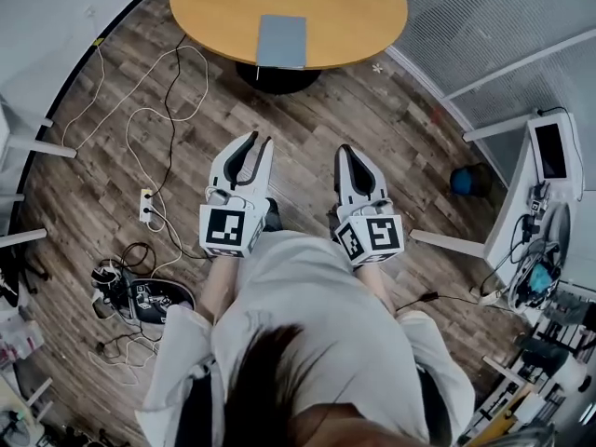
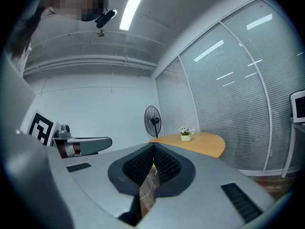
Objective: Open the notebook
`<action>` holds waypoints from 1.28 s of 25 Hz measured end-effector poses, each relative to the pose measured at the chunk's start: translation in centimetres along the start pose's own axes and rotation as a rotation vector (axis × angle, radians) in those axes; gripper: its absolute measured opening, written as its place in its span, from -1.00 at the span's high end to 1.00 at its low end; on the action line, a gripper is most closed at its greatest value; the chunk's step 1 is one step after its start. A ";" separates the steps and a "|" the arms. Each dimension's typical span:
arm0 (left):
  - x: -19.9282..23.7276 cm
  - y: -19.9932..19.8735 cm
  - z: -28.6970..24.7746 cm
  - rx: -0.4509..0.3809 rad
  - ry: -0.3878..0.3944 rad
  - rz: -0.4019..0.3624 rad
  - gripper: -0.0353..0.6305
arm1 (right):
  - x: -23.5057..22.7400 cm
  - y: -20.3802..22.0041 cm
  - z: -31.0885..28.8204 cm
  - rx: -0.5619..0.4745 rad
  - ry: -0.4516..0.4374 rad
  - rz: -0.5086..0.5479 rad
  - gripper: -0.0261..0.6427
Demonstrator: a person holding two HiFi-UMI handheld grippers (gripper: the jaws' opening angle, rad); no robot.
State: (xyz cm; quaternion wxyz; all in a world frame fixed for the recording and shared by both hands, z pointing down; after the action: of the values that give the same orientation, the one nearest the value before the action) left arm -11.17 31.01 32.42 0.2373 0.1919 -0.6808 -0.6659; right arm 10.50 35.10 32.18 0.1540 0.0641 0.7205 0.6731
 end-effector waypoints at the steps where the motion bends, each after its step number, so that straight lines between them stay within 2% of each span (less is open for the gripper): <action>1: 0.9 -0.4 -1.0 0.001 0.009 -0.007 0.61 | 0.0 -0.4 -1.2 -0.007 0.005 -0.006 0.92; 6: 4.5 -1.2 -5.1 0.007 0.054 -0.033 0.62 | -0.3 -1.4 -6.0 -0.036 0.040 -0.030 0.92; 16: 8.2 -0.4 -9.6 0.027 0.085 -0.008 0.62 | -1.3 -1.5 -10.8 -0.029 0.073 -0.044 0.92; 24: 9.3 0.0 -13.6 0.040 0.061 0.000 0.62 | -4.3 -1.3 -14.6 -0.017 0.058 -0.067 0.92; 32: 11.5 -0.1 -21.0 0.033 -0.003 0.000 0.63 | -9.9 -2.2 -22.1 0.014 -0.015 -0.050 0.92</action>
State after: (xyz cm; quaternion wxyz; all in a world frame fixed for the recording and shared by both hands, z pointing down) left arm -8.42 7.21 33.11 0.2332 0.1950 -0.6919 -0.6549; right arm 13.30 10.89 32.33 0.1757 0.0523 0.7253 0.6635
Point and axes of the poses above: the fingertips, and each gripper's own axes: z backward along the fingers, x to its left, y out of its underside, the point moved 9 cm from there along z, backward along the fingers, and after that the axes turned 2 degrees about -x, right-handed, at the moved point
